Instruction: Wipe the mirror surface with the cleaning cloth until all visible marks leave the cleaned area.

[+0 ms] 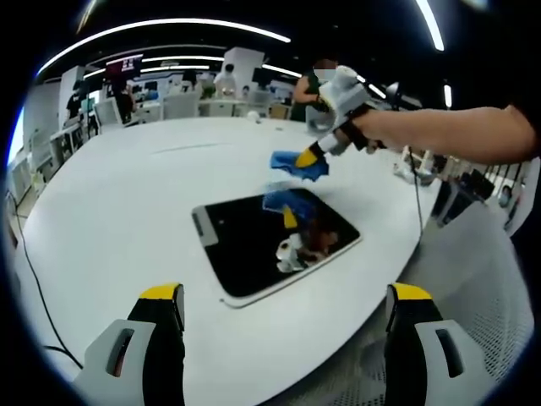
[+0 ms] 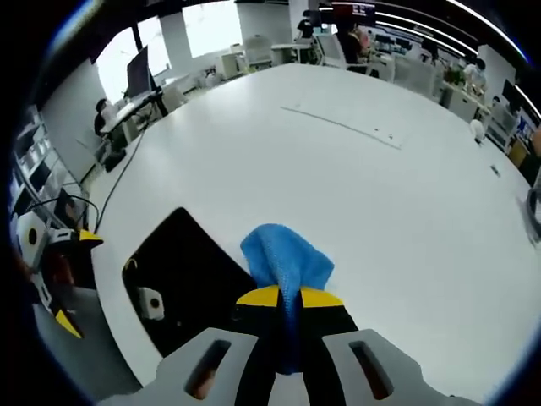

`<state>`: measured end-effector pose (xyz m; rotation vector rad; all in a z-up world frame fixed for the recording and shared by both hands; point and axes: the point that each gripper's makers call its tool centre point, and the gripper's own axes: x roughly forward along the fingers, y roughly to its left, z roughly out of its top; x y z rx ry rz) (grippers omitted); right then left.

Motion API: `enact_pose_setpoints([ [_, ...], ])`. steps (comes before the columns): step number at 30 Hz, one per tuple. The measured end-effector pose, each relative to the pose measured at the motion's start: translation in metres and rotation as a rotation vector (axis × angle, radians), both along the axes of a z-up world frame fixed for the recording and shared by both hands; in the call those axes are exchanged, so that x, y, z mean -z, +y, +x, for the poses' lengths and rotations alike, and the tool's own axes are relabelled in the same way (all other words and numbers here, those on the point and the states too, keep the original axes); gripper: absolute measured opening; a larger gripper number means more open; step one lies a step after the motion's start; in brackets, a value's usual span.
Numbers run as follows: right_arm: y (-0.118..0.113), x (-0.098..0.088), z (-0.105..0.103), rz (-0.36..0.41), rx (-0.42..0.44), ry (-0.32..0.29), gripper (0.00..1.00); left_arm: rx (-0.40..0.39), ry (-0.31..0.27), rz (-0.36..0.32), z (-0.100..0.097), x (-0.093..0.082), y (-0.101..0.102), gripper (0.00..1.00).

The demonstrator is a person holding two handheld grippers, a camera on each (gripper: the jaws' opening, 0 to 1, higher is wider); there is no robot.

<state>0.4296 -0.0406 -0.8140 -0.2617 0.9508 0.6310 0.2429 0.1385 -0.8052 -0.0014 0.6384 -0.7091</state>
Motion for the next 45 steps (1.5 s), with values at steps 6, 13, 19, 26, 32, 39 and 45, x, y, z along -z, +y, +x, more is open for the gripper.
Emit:
enact_pose_setpoints([
  [6, -0.003, -0.002, -0.001, -0.007, 0.003, -0.001, 0.01, -0.002, -0.004, -0.002, 0.000, -0.001, 0.000, 1.00],
  [13, -0.018, -0.003, -0.007, -0.028, 0.027, 0.006, 0.02, 0.006, -0.004, -0.001, -0.001, -0.001, -0.001, 1.00],
  [19, -0.037, -0.003, -0.011, -0.032, 0.066, 0.015, 0.02, 0.019, -0.005, 0.005, -0.001, 0.000, -0.002, 1.00],
  [26, -0.070, 0.003, -0.022, -0.059, 0.105, 0.028, 0.02, 0.024, -0.001, 0.002, -0.002, 0.000, -0.003, 1.00],
  [32, -0.102, 0.005, -0.035, -0.071, 0.160, 0.038, 0.02, 0.033, -0.001, 0.003, -0.003, 0.000, -0.004, 1.00],
  [39, -0.129, 0.000, -0.047, -0.062, 0.218, 0.035, 0.02, 0.050, 0.005, 0.006, -0.005, 0.001, -0.007, 1.00],
  [45, -0.135, 0.000, -0.054, -0.063, 0.238, 0.036, 0.02, 0.062, 0.003, 0.005, -0.006, 0.001, -0.009, 1.00],
])
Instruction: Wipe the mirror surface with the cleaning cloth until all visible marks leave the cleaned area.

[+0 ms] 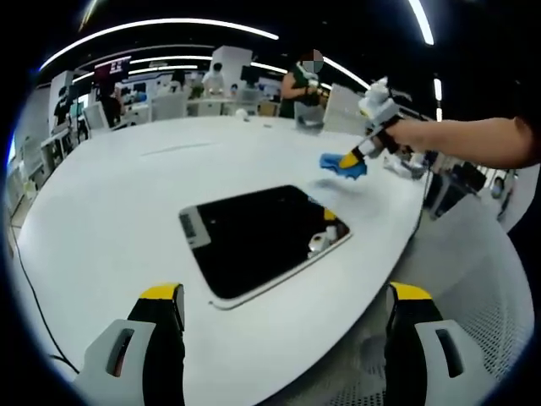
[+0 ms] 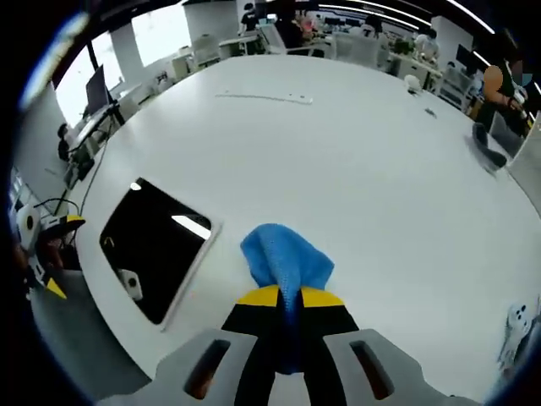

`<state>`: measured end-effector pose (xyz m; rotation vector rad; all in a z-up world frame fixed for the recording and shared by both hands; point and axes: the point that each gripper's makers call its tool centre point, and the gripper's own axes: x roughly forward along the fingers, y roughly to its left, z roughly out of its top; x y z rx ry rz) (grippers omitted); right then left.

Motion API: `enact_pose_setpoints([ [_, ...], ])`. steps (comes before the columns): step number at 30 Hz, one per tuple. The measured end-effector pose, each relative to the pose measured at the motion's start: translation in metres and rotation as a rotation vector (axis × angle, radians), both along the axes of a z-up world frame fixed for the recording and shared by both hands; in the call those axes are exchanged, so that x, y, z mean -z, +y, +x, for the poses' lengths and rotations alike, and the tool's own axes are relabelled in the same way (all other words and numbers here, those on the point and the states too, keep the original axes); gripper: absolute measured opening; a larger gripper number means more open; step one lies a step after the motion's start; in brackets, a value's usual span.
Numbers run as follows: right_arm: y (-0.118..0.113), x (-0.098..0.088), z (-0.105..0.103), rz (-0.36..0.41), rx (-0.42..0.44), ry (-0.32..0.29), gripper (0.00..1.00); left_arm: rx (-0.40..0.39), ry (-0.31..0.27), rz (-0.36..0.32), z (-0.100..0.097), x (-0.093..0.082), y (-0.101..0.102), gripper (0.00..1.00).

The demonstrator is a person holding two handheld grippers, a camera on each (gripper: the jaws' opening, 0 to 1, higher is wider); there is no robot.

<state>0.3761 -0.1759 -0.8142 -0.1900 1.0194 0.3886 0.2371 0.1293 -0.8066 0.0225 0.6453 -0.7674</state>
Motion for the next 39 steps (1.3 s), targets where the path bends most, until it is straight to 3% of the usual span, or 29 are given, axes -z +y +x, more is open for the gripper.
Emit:
enact_pose_setpoints([
  [7, 0.005, 0.003, -0.003, 0.006, 0.003, 0.003, 0.02, -0.001, -0.004, -0.002, 0.000, -0.001, 0.000, 1.00],
  [23, 0.006, 0.045, -0.006, -0.010, 0.006, 0.041, 0.03, -0.015, -0.001, -0.001, 0.001, 0.000, 0.002, 1.00],
  [32, 0.005, 0.047, -0.004, 0.000, -0.020, 0.044, 0.05, -0.016, 0.001, 0.000, 0.001, 0.000, 0.002, 1.00],
  [39, 0.000, 0.046, 0.000, -0.031, -0.036, 0.020, 0.13, -0.020, 0.000, -0.003, 0.001, 0.000, 0.003, 1.00],
])
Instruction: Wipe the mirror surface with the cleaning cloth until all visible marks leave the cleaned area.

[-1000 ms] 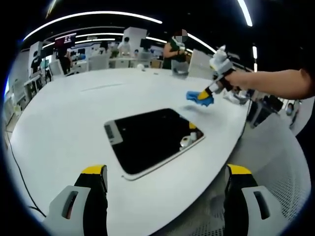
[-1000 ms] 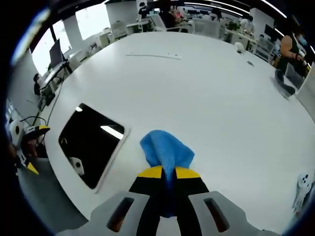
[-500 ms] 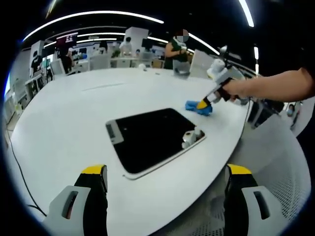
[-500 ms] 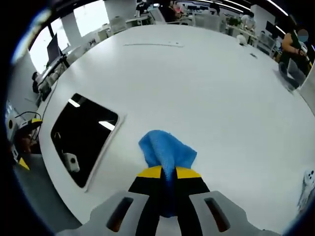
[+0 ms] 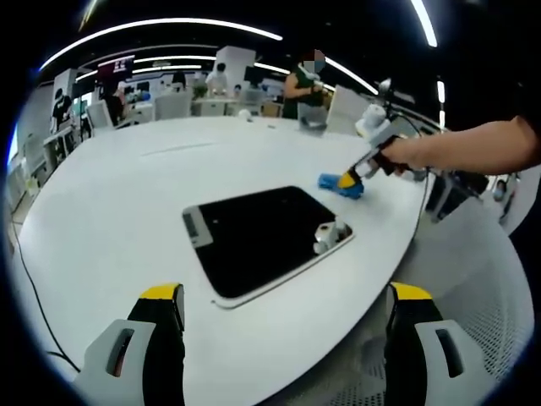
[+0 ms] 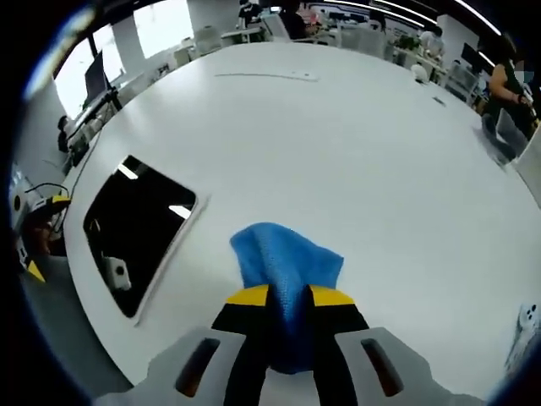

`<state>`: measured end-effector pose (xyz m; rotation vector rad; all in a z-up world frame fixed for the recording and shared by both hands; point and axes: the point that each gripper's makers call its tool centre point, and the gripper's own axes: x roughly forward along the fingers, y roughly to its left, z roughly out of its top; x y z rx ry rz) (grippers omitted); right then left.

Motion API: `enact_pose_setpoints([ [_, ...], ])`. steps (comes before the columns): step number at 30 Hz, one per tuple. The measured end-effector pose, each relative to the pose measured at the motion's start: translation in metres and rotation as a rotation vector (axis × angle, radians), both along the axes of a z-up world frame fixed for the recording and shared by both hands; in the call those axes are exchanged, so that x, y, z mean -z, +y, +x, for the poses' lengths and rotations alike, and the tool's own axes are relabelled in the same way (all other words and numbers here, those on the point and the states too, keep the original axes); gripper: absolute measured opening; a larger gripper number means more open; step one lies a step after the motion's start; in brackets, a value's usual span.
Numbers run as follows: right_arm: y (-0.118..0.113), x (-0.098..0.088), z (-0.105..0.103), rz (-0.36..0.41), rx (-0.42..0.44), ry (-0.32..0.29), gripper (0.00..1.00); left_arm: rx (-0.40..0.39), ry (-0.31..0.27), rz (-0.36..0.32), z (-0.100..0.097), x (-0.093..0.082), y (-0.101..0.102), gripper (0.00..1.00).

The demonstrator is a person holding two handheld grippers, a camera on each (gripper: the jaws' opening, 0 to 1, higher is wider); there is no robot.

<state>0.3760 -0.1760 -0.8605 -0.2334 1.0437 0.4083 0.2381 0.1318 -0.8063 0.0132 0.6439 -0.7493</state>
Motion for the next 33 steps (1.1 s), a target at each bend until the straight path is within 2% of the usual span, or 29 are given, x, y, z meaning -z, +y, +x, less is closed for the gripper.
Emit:
enact_pose_setpoints([
  [7, -0.009, 0.001, 0.004, -0.025, 0.012, -0.032, 0.28, -0.004, 0.000, -0.003, 0.000, 0.000, 0.000, 1.00],
  [12, -0.003, -0.001, 0.002, 0.039, 0.057, -0.033, 0.37, -0.005, 0.000, -0.003, 0.000, 0.000, 0.000, 1.00],
  [17, 0.006, 0.004, -0.001, -0.013, 0.010, -0.049, 0.48, -0.005, 0.000, -0.001, 0.000, 0.000, 0.001, 1.00],
  [19, 0.008, 0.003, -0.002, -0.034, -0.009, -0.059, 0.50, -0.004, 0.000, 0.000, 0.000, 0.000, 0.001, 1.00],
  [20, 0.007, 0.002, -0.002, -0.012, 0.021, -0.059, 0.50, -0.004, 0.000, 0.000, 0.000, 0.000, 0.000, 1.00],
  [23, 0.008, 0.003, 0.000, -0.002, 0.010, -0.056, 0.54, -0.003, -0.001, 0.000, 0.000, 0.000, 0.000, 1.00],
  [26, 0.011, -0.003, 0.001, 0.051, 0.037, -0.065, 0.58, -0.003, -0.002, 0.000, 0.000, 0.000, 0.000, 1.00],
  [29, 0.014, -0.015, 0.004, 0.091, 0.041, -0.107, 0.60, -0.014, -0.009, 0.000, 0.002, -0.001, 0.002, 1.00],
  [30, 0.015, -0.020, 0.006, 0.102, 0.034, -0.128, 0.61, -0.029, -0.034, 0.010, 0.006, -0.003, 0.005, 1.00],
  [32, 0.022, -0.033, 0.010, 0.135, -0.001, -0.195, 0.68, -0.036, -0.058, 0.005, 0.007, -0.008, 0.006, 1.00],
  [33, 0.026, -0.043, 0.014, 0.168, -0.003, -0.259, 0.74, -0.041, -0.063, 0.001, 0.008, -0.009, 0.006, 1.00],
])
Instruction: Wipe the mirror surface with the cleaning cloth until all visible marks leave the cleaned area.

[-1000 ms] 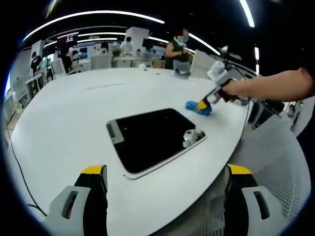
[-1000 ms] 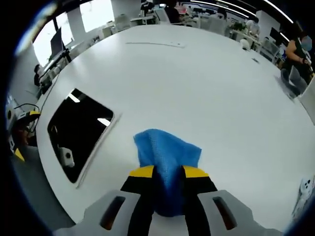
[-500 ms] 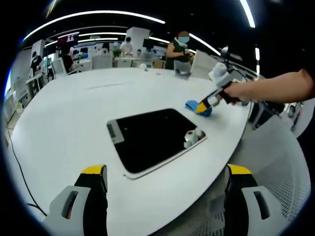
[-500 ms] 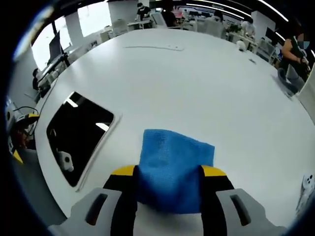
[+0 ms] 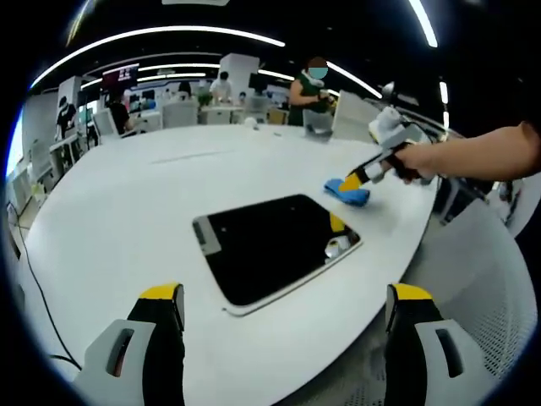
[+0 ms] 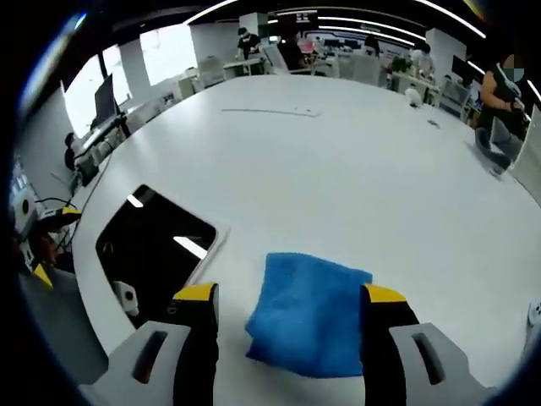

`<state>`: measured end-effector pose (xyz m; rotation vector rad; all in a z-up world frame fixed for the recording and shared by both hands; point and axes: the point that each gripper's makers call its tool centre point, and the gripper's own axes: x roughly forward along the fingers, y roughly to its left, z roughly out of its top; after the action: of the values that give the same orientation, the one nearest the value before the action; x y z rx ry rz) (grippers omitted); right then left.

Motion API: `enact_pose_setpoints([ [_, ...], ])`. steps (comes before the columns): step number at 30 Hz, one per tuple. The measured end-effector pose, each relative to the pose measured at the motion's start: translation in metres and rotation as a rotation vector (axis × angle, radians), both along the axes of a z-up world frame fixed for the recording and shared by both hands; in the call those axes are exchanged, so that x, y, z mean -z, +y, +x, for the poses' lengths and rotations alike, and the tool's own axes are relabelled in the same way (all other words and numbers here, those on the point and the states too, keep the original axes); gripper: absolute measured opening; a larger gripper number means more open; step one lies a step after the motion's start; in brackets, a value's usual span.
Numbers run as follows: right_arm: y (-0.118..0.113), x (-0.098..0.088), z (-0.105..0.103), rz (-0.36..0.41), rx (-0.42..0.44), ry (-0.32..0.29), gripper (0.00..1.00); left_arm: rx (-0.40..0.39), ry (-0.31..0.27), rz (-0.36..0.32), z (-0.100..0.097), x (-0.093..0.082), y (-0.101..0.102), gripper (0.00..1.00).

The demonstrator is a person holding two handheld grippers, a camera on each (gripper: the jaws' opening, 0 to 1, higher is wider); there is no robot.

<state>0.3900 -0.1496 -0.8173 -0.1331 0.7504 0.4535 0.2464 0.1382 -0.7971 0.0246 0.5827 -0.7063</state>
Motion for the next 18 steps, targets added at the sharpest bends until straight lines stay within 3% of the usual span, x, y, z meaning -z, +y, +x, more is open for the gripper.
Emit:
enact_pose_setpoints([
  [3, -0.003, -0.014, 0.002, 0.008, -0.002, -0.075, 0.93, -0.034, -0.058, 0.010, 0.007, -0.009, 0.006, 1.00],
  [5, -0.009, -0.023, -0.001, 0.006, 0.014, -0.102, 1.00, -0.041, -0.053, -0.013, 0.007, -0.009, 0.006, 1.00],
  [7, -0.012, -0.030, -0.004, 0.041, 0.026, -0.126, 1.00, -0.047, -0.001, -0.021, 0.003, -0.001, 0.007, 1.00],
  [9, -0.013, -0.041, -0.014, 0.073, 0.037, -0.159, 1.00, -0.049, -0.004, -0.027, 0.003, -0.002, 0.006, 1.00],
  [14, -0.026, -0.040, -0.043, 0.047, 0.036, -0.184, 1.00, -0.043, 0.018, -0.033, -0.002, 0.001, 0.004, 1.00],
  [16, -0.030, -0.038, -0.050, 0.029, 0.020, -0.191, 1.00, -0.046, 0.014, -0.058, 0.000, -0.002, 0.003, 1.00],
  [18, -0.036, -0.035, -0.058, 0.014, 0.019, -0.190, 1.00, -0.041, -0.025, -0.024, 0.002, -0.006, 0.004, 1.00],
])
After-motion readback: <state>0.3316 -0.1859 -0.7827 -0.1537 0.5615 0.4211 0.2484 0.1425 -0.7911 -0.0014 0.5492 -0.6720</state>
